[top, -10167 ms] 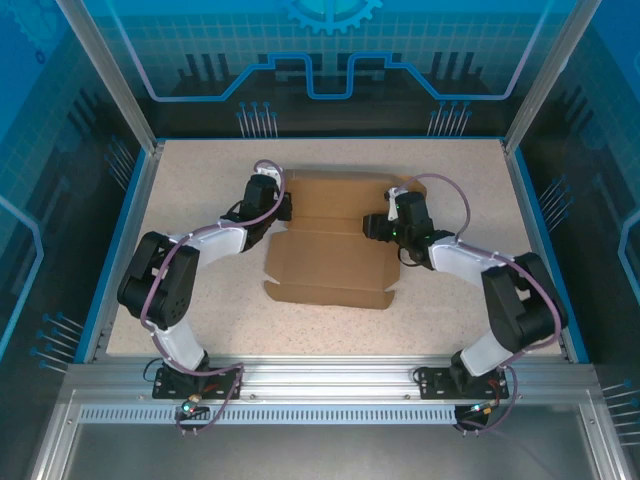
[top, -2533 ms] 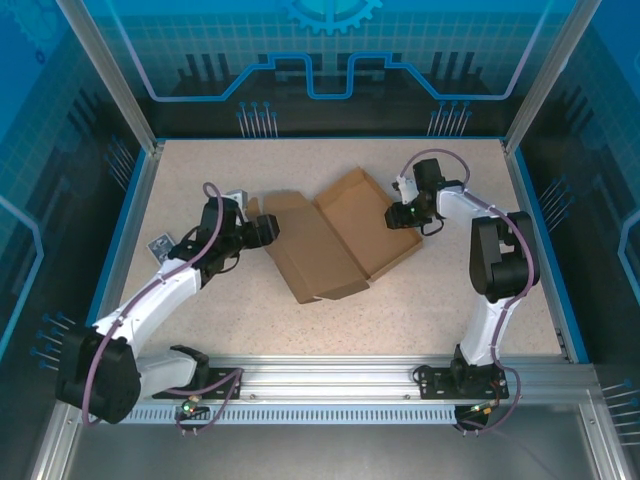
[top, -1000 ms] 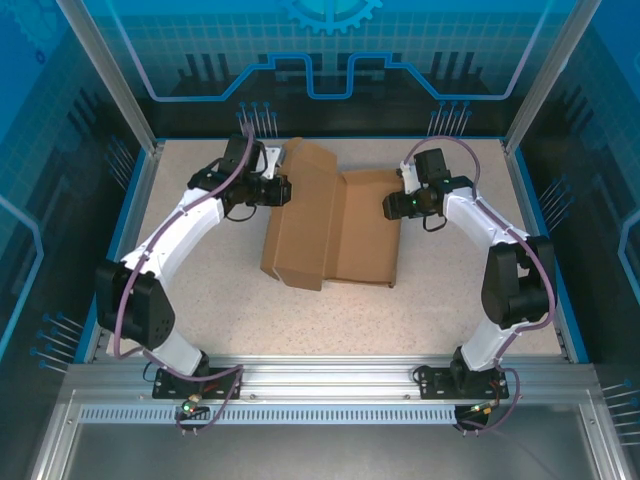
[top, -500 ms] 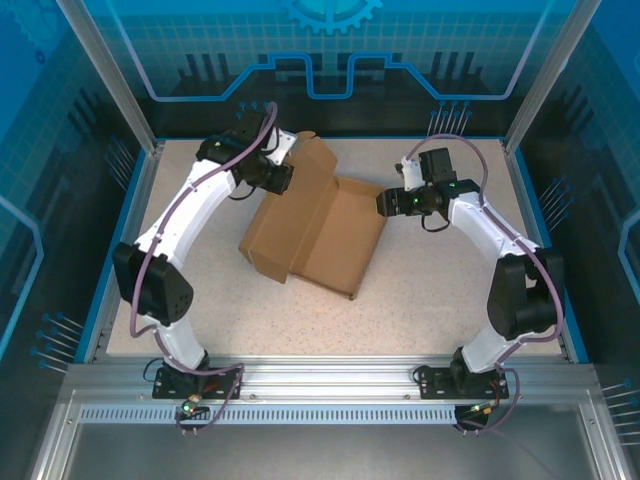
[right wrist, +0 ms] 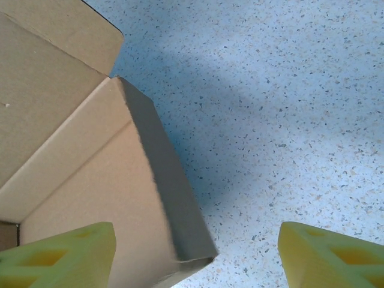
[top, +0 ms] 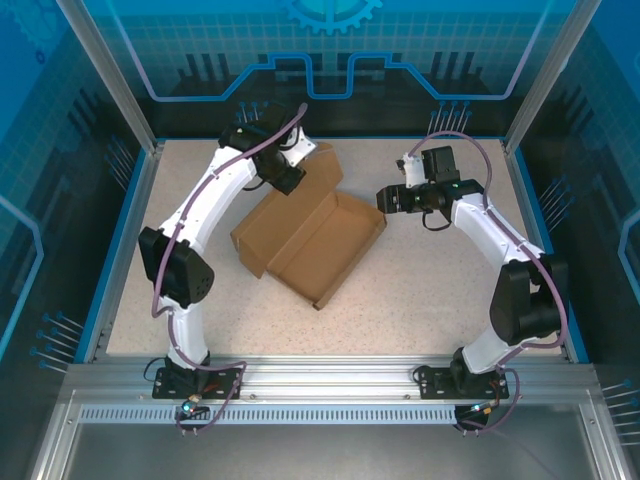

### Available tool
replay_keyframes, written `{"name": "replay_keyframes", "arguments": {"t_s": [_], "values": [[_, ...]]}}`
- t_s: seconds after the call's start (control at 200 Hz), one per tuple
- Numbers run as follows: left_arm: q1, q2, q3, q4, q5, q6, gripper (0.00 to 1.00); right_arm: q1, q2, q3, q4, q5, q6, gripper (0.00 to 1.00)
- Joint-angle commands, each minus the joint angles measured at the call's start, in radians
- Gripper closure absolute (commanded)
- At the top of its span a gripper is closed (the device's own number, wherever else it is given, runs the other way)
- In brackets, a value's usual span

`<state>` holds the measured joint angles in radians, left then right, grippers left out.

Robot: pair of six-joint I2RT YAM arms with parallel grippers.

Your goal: Fold the paper box

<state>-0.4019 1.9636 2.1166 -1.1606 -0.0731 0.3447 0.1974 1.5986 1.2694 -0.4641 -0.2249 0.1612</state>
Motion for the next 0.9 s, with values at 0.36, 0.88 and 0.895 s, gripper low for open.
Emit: {"name": "replay_keyframes", "arguments": {"t_s": [0.36, 0.88, 0.895], "values": [[-0.121, 0.155, 0.186, -0.065, -0.270, 0.218, 0.90, 0.002, -0.016, -0.024, -0.036, 0.025, -0.001, 0.28], [-0.207, 0.168, 0.137, 0.057, -0.316, 0.253, 0.75, -0.066, -0.034, -0.101, -0.012, 0.022, 0.021, 0.28], [-0.207, 0.168, 0.137, 0.056, -0.317, 0.251, 0.74, -0.066, -0.032, -0.100, -0.012, 0.022, 0.023, 0.28]]}}
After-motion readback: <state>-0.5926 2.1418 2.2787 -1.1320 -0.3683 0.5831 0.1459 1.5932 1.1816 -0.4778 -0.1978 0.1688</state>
